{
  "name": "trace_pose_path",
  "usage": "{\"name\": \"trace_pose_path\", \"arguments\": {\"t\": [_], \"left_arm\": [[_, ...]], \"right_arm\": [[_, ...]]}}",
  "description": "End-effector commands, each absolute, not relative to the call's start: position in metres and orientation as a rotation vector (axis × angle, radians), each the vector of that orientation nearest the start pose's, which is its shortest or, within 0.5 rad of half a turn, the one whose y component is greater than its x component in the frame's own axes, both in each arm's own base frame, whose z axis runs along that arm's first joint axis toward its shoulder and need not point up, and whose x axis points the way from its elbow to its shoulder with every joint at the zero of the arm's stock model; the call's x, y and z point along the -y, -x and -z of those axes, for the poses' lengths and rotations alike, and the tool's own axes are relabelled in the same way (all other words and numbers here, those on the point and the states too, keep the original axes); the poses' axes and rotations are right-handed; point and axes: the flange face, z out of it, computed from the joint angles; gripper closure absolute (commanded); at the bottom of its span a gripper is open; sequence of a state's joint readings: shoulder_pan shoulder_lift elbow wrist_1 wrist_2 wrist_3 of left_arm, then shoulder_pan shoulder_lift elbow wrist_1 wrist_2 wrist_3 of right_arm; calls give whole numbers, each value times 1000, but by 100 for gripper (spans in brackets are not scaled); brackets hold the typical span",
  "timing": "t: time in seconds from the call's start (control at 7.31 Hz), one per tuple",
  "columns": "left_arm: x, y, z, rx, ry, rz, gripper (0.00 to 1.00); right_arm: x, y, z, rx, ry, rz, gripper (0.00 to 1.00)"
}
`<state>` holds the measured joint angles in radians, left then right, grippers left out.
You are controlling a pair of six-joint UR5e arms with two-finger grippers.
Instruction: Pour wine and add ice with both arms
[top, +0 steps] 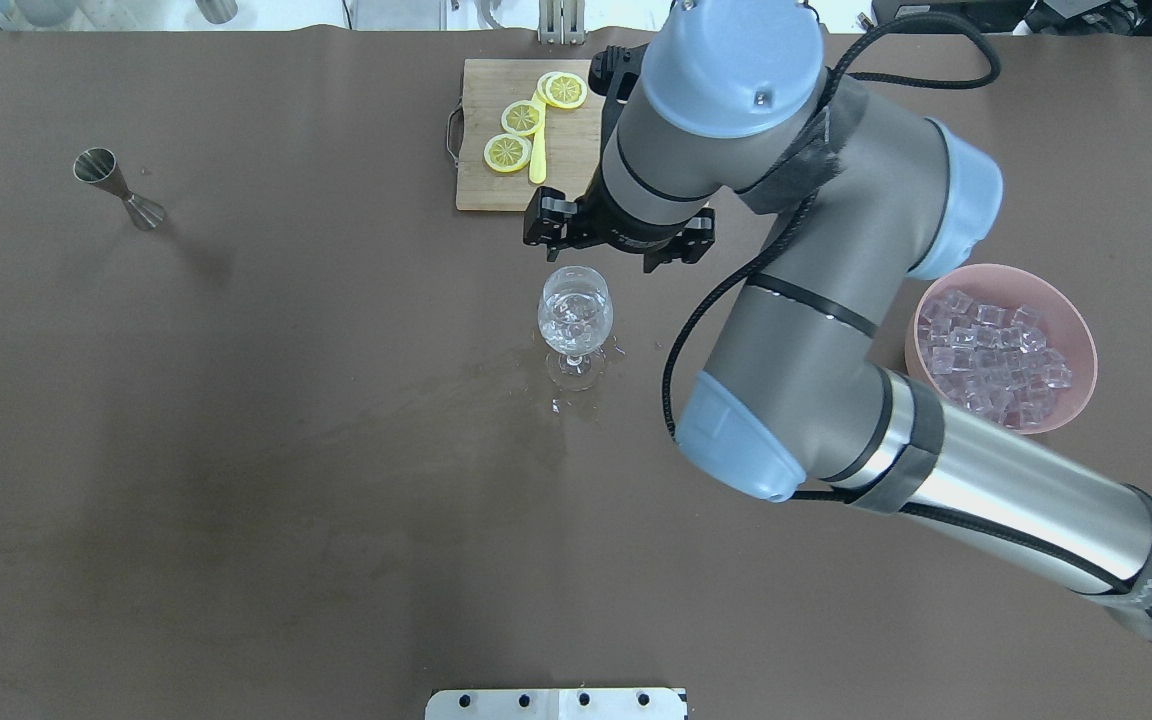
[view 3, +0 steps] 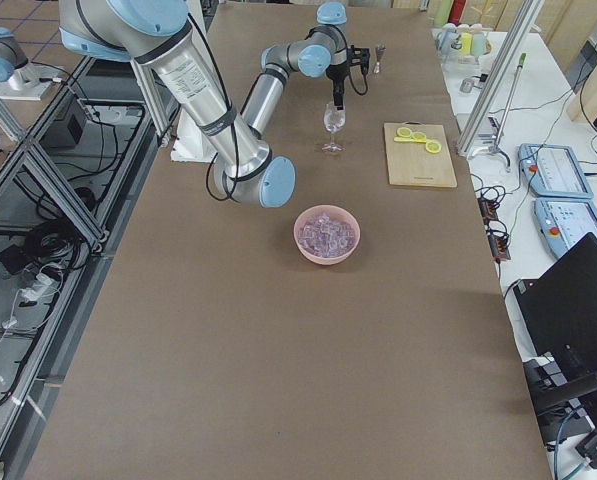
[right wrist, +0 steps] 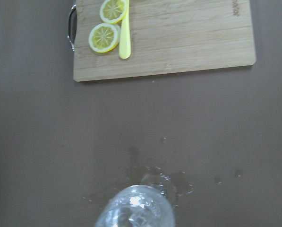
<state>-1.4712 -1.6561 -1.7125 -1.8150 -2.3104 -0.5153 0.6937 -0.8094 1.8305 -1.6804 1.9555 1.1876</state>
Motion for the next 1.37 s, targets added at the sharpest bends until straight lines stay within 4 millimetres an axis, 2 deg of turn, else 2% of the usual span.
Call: {"name": "trace_pose_path", "arguments": {"t": [0.0, 0.27, 0.41, 0.55, 0.82, 0.96, 1.09, 1.23], "left_arm": [[547, 28, -513, -835, -215, 245, 2], [547, 28, -516, -827, -199, 255, 2], [548, 28, -514, -822, -172, 265, 2], [548, 29, -514, -818, -156, 273, 2], [551, 28, -515, -813, -157, 270, 2], [547, 28, -519, -817, -149, 270, 2], [545, 24, -532, -797, -156, 149, 2], [537, 35, -546, -764, -108, 26, 2]], "right_arm": [[504, 296, -209, 924, -181, 3, 0], [536, 183, -318, 852, -191, 126, 0], [548, 134, -380, 842, -168, 191, 0], [564, 84, -429, 824, -171, 220, 0], [579, -13, -533, 770, -183, 322, 0], [578, -49, -573, 762, -178, 350, 0], [571, -66, -600, 763, -154, 338, 0], [558, -69, -618, 761, -130, 324, 0]]}}
